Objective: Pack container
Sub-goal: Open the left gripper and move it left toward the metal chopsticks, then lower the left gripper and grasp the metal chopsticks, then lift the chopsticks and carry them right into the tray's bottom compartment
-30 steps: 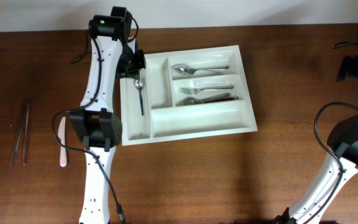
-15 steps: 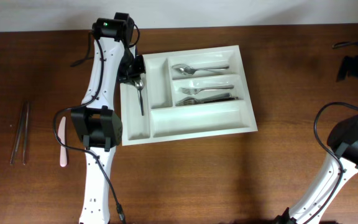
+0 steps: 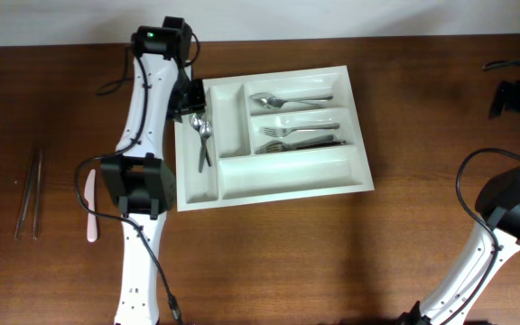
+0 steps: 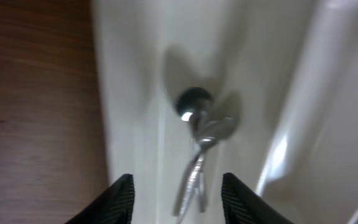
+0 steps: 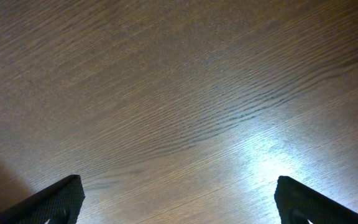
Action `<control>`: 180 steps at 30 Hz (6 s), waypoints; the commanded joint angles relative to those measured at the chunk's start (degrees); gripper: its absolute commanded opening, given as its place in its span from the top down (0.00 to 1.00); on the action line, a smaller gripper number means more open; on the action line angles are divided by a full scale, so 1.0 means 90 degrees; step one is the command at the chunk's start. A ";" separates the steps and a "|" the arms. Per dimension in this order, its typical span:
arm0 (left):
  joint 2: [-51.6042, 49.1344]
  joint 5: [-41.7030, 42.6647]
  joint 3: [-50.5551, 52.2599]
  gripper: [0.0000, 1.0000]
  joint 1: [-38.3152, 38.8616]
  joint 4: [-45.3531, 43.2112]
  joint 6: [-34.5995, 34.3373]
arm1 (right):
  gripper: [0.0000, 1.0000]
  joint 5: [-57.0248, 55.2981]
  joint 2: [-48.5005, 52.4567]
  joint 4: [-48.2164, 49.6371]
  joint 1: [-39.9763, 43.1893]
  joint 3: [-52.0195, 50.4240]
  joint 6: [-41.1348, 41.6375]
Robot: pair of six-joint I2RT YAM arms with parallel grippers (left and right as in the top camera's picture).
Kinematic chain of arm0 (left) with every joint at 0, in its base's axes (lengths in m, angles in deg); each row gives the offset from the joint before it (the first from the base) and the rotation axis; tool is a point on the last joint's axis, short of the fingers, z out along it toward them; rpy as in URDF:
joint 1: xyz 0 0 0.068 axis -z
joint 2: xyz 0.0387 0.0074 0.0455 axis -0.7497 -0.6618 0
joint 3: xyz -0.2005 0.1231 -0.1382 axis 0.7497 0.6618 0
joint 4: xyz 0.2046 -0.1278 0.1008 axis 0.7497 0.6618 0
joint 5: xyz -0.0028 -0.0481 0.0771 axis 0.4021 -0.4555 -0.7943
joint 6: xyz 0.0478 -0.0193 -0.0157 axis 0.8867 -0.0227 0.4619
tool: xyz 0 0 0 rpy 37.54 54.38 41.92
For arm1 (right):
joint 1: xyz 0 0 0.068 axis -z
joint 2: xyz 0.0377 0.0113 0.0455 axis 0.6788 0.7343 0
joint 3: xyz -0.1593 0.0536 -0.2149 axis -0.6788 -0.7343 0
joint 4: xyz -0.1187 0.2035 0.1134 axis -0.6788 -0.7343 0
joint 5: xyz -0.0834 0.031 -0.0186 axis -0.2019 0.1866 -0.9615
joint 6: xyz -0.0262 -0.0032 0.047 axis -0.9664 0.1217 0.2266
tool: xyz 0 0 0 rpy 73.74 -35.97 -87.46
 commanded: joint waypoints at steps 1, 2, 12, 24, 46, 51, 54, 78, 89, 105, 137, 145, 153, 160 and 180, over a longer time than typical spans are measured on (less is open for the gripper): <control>0.0554 -0.0233 -0.0044 0.50 -0.0476 0.0041 0.0199 | 0.01 0.0034 -0.0024 0.0002 -0.0029 -0.0022 0.0053; 0.0634 -0.0233 -0.0044 0.50 -0.0595 0.0095 0.0240 | 0.01 0.0034 -0.0024 0.0002 -0.0029 -0.0022 0.0053; 0.1855 -0.0231 -0.0032 0.07 -0.1882 0.0185 0.1280 | 0.01 0.0034 -0.0024 0.0002 -0.0029 -0.0022 0.0053; 0.3708 -0.0665 0.3041 0.01 -0.3211 0.0182 0.1678 | 0.01 0.0034 -0.0024 0.0002 -0.0029 -0.0022 0.0053; 0.3694 -0.0352 0.4507 0.01 -0.4845 -0.1479 0.5034 | 0.01 0.0034 -0.0024 0.0002 -0.0029 -0.0022 0.0053; 0.3189 -0.0537 0.4507 0.01 -0.4845 -0.1965 0.5705 | 0.01 0.0034 -0.0024 0.0002 -0.0029 -0.0022 0.0053; 0.2880 -0.0634 0.4507 0.01 -0.4845 -0.1948 0.5875 | 0.01 0.0034 -0.0024 0.0002 -0.0029 -0.0022 0.0053; 0.1562 -0.0993 0.4507 0.01 -0.4857 -0.2382 0.5124 | 0.01 0.0034 -0.0024 0.0002 -0.0029 -0.0022 0.0053; 0.1525 -0.0925 0.4507 0.00 -0.4857 -0.2511 0.5127 | 0.01 0.0034 -0.0024 0.0002 -0.0029 -0.0022 0.0053; 0.1314 -0.0656 0.4507 0.01 -0.4857 -0.3011 0.5127 | 0.01 0.0034 -0.0024 0.0002 -0.0029 -0.0022 0.0053; 0.1224 -0.0083 0.4507 0.00 -0.4874 -0.3356 0.5124 | 0.01 0.0034 -0.0024 0.0002 -0.0027 -0.0022 0.0053; 0.1214 -0.0085 0.4507 0.00 -0.4874 -0.3322 0.5124 | 0.01 0.0034 -0.0024 0.0002 -0.0027 -0.0022 0.0053; 0.1212 -0.0085 0.4507 0.01 -0.4874 -0.3298 0.5124 | 0.01 0.0034 -0.0024 0.0002 -0.0027 -0.0022 0.0053; 0.1212 -0.0085 0.4507 0.40 -0.4874 -0.3303 0.5124 | 0.01 0.0034 -0.0024 0.0002 -0.0027 -0.0022 0.0053; 0.1219 -0.0087 0.3917 0.98 -0.4753 -0.2480 0.5078 | 0.02 0.0034 -0.0024 0.0002 -0.0027 -0.0022 0.0053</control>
